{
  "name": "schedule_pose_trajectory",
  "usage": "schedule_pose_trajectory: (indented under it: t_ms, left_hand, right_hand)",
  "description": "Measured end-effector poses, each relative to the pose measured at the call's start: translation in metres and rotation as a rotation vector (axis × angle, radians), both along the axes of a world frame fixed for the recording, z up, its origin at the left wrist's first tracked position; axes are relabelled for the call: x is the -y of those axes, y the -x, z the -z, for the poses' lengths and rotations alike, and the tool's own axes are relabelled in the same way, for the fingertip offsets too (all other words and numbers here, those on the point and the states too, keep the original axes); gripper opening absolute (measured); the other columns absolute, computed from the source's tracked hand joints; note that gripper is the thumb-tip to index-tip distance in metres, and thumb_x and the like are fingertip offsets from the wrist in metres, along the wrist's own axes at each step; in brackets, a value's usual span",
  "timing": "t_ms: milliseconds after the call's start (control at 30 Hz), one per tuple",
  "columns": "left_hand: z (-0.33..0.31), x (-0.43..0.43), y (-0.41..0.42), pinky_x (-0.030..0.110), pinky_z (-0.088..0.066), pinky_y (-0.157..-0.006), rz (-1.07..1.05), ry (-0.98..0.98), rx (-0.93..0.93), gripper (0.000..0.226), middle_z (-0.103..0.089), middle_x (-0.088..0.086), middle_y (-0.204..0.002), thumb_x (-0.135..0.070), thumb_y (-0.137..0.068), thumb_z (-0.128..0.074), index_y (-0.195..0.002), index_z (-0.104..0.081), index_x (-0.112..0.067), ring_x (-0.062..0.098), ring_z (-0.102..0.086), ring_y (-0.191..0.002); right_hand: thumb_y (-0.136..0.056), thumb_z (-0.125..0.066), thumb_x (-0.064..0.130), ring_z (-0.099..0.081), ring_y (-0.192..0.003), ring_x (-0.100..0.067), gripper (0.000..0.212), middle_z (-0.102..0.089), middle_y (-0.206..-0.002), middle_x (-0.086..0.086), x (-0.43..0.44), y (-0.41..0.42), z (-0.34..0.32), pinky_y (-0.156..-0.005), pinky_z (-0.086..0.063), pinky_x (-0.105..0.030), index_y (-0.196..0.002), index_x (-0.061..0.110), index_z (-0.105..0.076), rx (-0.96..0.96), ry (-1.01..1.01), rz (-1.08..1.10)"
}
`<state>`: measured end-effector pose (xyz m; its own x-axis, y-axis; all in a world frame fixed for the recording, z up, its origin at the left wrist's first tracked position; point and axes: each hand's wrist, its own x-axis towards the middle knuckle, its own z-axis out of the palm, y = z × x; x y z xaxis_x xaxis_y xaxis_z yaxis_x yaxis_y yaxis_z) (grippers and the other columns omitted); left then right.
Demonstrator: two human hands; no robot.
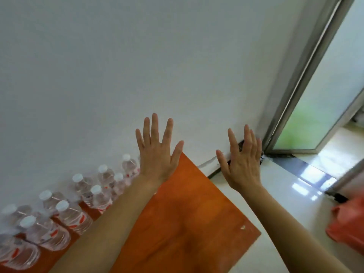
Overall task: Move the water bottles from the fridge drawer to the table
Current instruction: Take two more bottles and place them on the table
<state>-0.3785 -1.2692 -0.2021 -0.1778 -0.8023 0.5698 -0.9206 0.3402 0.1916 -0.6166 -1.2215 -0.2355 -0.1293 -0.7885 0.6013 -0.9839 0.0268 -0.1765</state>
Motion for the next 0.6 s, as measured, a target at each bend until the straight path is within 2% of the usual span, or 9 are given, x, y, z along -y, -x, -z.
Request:
schedule_pose_trajectory:
  t_ms: [233, 367, 433, 500, 600]
  left_hand:
    - [-0.043, -0.126, 0.200, 0.061, -0.004, -0.118, 0.345, 0.067, -0.006, 0.072, 0.011, 0.010, -0.165, -0.063, -0.098, -0.015, -0.158, -0.005, -0.025, 0.029, 0.013, -0.151]
    - [-0.042, -0.210, 0.316, 0.062, -0.007, -0.118, 0.575, 0.071, 0.012, 0.075, 0.004, 0.012, -0.165, -0.066, -0.096, -0.013, -0.158, -0.010, -0.023, 0.031, 0.007, -0.152]
    - [-0.037, -0.251, 0.369, 0.062, -0.008, -0.118, 0.685, 0.045, 0.010, 0.075, 0.005, 0.011, -0.165, -0.064, -0.097, -0.019, -0.158, -0.008, -0.023, 0.030, 0.007, -0.152]
    - [-0.030, -0.289, 0.418, 0.063, -0.009, -0.117, 0.799, 0.030, 0.034, 0.075, 0.008, 0.010, -0.165, -0.064, -0.097, -0.019, -0.158, -0.003, -0.024, 0.030, 0.009, -0.152]
    - [-0.023, -0.339, 0.488, 0.062, -0.008, -0.118, 0.968, 0.000, 0.081, 0.077, 0.009, 0.009, -0.165, -0.067, -0.095, -0.014, -0.158, -0.003, -0.024, 0.029, 0.009, -0.152]
  right_hand:
    - [-0.095, -0.043, 0.060, 0.001, -0.153, -0.033, 0.082, 0.001, -0.165, -0.019, -0.193, 0.176, -0.031, -0.122, -0.004, -0.055, -0.159, 0.018, -0.015, 0.007, 0.091, 0.290]
    - [-0.092, -0.044, 0.061, -0.004, -0.153, -0.035, 0.085, -0.004, -0.165, -0.020, -0.318, 0.269, -0.035, -0.123, 0.000, -0.051, -0.159, 0.017, -0.016, 0.018, 0.114, 0.517]
    - [-0.091, -0.046, 0.062, -0.004, -0.153, -0.036, 0.088, -0.003, -0.165, -0.020, -0.376, 0.307, -0.033, -0.122, 0.004, -0.048, -0.159, 0.018, -0.012, 0.006, 0.111, 0.622]
    - [-0.091, -0.046, 0.064, -0.003, -0.153, -0.036, 0.092, -0.001, -0.165, -0.019, -0.428, 0.339, -0.029, -0.122, 0.002, -0.051, -0.160, 0.019, -0.006, 0.000, 0.110, 0.715]
    - [-0.092, -0.037, 0.069, -0.003, -0.153, -0.036, 0.090, -0.001, -0.165, -0.020, -0.498, 0.379, -0.022, -0.122, -0.003, -0.056, -0.159, 0.014, -0.012, 0.005, 0.114, 0.864]
